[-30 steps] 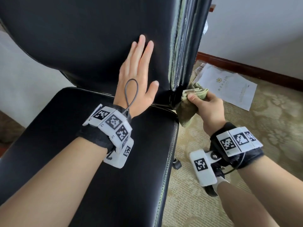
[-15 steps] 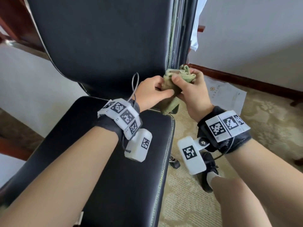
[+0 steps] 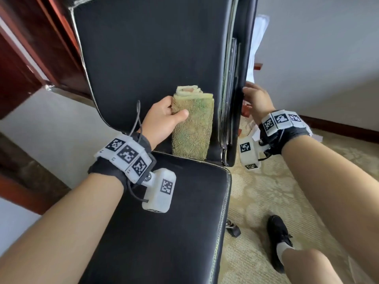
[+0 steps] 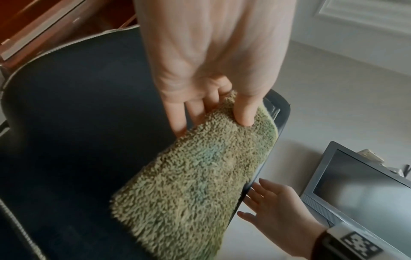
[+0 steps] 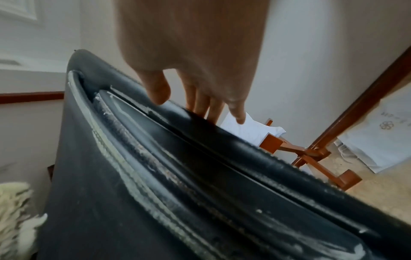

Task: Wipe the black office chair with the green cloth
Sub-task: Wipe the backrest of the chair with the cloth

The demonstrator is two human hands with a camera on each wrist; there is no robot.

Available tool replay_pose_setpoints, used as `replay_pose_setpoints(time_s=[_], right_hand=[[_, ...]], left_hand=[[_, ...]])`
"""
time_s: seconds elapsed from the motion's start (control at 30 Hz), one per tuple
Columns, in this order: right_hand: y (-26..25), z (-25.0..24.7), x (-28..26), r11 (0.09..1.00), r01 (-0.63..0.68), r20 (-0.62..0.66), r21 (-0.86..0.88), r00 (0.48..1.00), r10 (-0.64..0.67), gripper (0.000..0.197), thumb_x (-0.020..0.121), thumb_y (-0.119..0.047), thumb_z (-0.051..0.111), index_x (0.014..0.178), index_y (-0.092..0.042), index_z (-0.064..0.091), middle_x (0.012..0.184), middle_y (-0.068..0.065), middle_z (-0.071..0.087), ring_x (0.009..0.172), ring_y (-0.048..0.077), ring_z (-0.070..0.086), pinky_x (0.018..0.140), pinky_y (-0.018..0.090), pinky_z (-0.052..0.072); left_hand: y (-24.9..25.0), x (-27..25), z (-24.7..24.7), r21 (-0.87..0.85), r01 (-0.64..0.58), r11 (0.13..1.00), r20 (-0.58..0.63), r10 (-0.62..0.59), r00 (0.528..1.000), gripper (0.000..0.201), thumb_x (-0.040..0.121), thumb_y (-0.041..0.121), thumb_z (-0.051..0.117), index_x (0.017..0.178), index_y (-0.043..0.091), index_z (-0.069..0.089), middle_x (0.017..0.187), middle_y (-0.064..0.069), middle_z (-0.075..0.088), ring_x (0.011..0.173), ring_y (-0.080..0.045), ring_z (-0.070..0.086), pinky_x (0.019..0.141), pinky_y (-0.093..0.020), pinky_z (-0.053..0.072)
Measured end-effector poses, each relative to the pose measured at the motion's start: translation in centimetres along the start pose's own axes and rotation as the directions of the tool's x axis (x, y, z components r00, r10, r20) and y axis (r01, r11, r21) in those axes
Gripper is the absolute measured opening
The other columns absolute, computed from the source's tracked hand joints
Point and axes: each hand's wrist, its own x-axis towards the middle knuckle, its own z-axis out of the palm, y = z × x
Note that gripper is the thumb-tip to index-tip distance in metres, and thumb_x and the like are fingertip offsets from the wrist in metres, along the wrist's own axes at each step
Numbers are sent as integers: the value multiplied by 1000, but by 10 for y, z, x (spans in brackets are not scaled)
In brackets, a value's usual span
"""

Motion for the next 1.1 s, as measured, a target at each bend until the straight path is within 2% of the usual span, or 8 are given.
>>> replay_pose_setpoints(time_s=[0.13,0.33,0.43,0.57,0.77,0.87,1.0,1.1], right_hand=[[-2,4,-3,998,-32,4,47,999,32,15,93,-13,42,95,-23,54,84,-6,56,76,10,52,67,26,40],[5,-1,-23,997,45,-122,-64,991,-52,27,93,-23,51,117,-11,50,106,1,56,99,17,54,89,27,43],[9,-6,-40,992,97,-198,-81,974,-111,16,92,-21,51,105,-14,45,105,3,55,93,15,51,73,20,40],[14,-13,-66,978,174,-313,-112,928,-202,11,92,-21,50,97,-14,42,95,-1,50,86,14,47,69,21,30],[25,-21,-108,964,226,-421,-142,867,-266,14,87,-21,50,95,-15,41,99,4,48,96,23,47,83,30,35],[24,-23,-125,969,226,-408,-105,878,-249,17,85,-22,52,95,-14,41,101,5,46,102,26,46,87,32,35],[22,-30,-145,972,216,-356,-95,904,-236,31,73,-35,48,95,-15,42,101,2,43,104,24,45,95,39,38],[11,-36,-160,964,213,-403,-158,878,-259,49,71,-31,47,113,-7,44,109,1,34,111,17,37,95,24,29]], left_hand=[[9,-3,-3,-1,-3,1000,-25,3,1000,21,92,11,57,112,17,55,103,5,67,91,-2,64,79,-21,52],[27,-11,4,3,-29,1000,-52,29,998,19,95,13,53,114,15,53,108,3,66,95,-3,64,79,-20,53],[38,-15,12,-12,-44,999,-74,43,996,19,94,13,53,114,15,53,109,2,66,98,-8,65,85,-27,53],[53,-24,21,-11,-71,997,-54,70,996,20,94,14,55,114,15,54,107,5,67,95,-2,65,82,-21,53],[68,-39,31,14,-85,996,-33,85,996,22,93,15,56,115,12,54,109,3,67,95,-3,65,80,-17,52],[73,-46,29,16,-88,996,-32,89,996,25,94,12,55,118,7,54,110,-1,66,91,0,65,72,-11,51],[75,-56,25,28,-89,996,-24,90,996,25,94,12,55,118,7,54,111,-1,66,91,0,64,74,-13,52],[78,-63,22,27,-92,995,-11,93,996,23,94,13,55,116,10,53,110,0,66,96,-4,65,80,-18,53]])
